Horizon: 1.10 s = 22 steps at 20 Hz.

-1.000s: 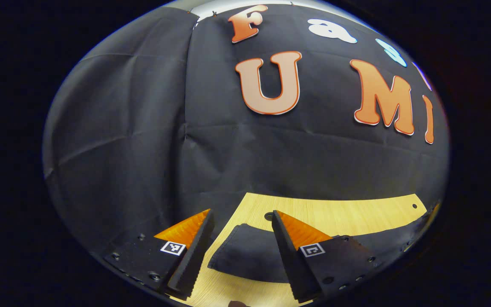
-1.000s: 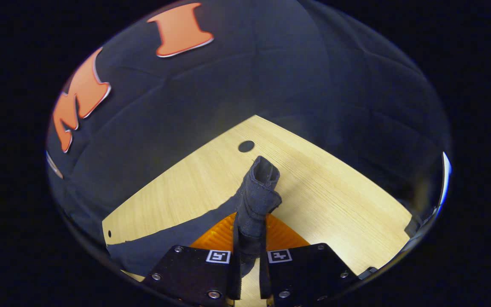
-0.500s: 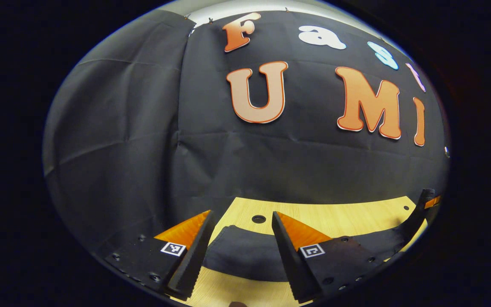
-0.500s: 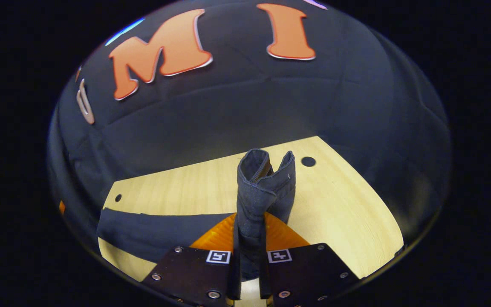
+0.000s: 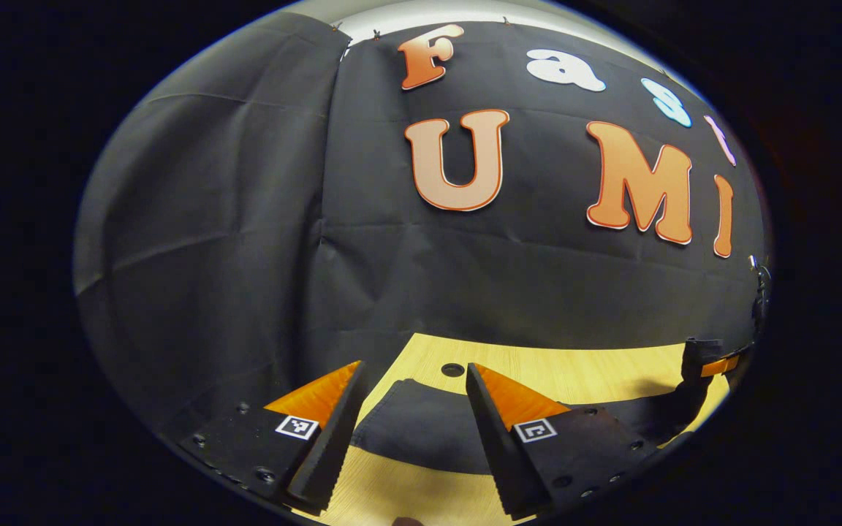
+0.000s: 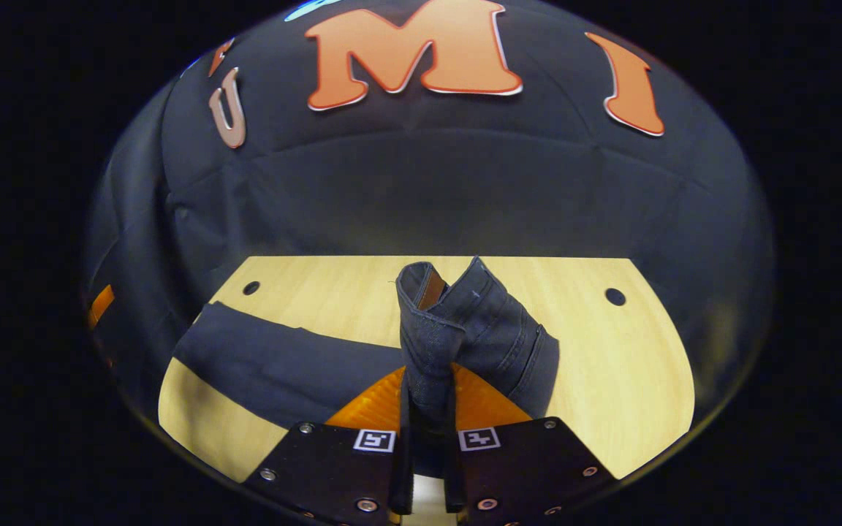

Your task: Grasp the waist and the cuffs of the jeans and fold them to make the two legs overlap; first hold the waist and fold one-third of the jeans toward the cuffs, then hold the cuffs and fold the remaining one-third in the same direction to finish folding.

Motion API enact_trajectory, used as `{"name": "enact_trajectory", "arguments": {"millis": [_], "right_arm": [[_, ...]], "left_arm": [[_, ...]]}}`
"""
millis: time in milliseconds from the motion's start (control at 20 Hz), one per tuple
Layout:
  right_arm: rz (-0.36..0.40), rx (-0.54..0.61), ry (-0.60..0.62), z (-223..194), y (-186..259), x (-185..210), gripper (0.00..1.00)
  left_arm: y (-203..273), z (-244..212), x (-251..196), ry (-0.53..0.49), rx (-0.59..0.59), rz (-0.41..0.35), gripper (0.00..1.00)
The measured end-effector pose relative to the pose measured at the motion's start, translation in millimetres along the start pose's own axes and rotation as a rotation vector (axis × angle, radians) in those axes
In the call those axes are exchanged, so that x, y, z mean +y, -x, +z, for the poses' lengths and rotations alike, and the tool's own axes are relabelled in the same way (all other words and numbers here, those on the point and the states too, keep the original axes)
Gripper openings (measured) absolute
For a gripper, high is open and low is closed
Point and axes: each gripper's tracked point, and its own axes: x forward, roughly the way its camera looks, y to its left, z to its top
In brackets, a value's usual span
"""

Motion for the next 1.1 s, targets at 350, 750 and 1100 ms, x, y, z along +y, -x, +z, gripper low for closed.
{"name": "enact_trajectory", "arguments": {"millis": [350,750,1100], "right_arm": [[-0.013,0.125,0.118,-54,-38,44,0.20],[0.223,0.190,-0.120,-57,-18,103,0.55],[0.157,0.104,-0.184,-30,23,54,0.69]], "left_arm": [[5,-13,13,0.027,0.042,0.026,0.82],[-18,-48,0,0.070,0.196,-0.011,0.82],[-58,-151,11,0.367,0.671,0.060,0.87]]}}
